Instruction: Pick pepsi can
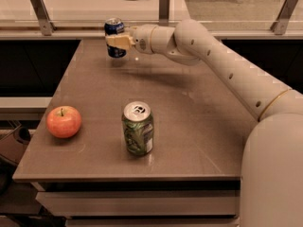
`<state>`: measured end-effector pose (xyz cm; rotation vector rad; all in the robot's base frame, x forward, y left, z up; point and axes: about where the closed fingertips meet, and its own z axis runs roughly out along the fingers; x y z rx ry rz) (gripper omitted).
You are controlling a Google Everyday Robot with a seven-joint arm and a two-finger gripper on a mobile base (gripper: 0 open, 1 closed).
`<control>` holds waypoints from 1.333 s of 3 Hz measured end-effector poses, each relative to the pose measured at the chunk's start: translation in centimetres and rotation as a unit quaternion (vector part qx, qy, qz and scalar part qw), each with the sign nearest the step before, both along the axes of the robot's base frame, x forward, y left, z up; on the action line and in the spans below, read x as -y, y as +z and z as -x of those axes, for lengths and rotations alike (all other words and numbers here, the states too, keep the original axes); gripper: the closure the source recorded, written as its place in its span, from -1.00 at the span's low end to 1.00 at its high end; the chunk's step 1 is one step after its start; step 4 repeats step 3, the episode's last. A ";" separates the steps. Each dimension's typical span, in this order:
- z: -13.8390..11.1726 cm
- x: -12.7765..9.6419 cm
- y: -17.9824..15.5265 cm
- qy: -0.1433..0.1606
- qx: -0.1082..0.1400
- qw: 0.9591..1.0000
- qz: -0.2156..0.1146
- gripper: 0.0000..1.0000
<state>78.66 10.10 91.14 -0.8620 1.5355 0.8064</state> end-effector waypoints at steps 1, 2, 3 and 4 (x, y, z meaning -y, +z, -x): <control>0.2 0.7 2.3 0.011 0.011 1.000 -0.004 1.00; 0.6 1.5 6.8 0.020 0.039 0.999 0.001 1.00; 0.6 1.5 6.9 0.021 0.040 0.999 0.001 1.00; 0.6 1.5 6.9 0.021 0.040 0.999 0.001 1.00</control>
Offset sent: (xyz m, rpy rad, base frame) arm -0.0053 -0.0239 0.0810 0.0034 -0.0982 0.0405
